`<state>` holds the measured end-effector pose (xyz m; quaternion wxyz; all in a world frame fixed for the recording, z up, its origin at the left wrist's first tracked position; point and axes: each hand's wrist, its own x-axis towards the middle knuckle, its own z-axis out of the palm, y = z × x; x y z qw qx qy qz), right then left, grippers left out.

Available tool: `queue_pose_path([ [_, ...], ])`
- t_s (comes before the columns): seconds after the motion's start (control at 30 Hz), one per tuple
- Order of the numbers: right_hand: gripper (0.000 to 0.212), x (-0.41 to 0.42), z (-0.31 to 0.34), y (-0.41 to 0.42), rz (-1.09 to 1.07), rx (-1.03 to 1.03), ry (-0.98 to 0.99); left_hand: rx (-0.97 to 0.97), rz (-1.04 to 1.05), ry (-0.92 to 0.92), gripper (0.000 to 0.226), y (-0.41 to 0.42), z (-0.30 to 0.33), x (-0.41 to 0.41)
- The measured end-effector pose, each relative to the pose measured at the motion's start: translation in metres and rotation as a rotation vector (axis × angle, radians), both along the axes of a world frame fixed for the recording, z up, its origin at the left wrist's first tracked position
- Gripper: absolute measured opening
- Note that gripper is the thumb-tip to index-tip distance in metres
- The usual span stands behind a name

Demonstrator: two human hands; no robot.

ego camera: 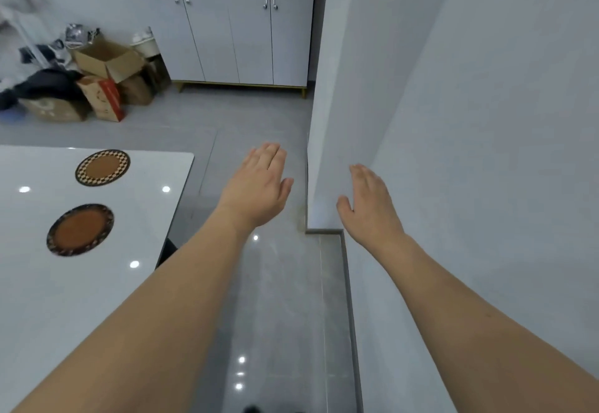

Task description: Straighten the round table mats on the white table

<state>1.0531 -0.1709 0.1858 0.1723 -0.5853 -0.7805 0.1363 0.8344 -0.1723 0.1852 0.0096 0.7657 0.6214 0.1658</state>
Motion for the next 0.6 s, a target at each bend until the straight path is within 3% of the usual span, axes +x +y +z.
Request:
queue_pose_path([
  [0.27, 0.061, -0.021, -0.017, 0.098, -0.09, -0.058, -0.045, -0.045, -0.035, 0.069, 0.058, 0.106, -0.017, -0.027],
  [0.6, 0.059, -0.038, -0.03, 0.215, 0.005, -0.103, -0.09, -0.086, 0.019, 0.066, 0.058, 0.232, -0.022, -0.038],
])
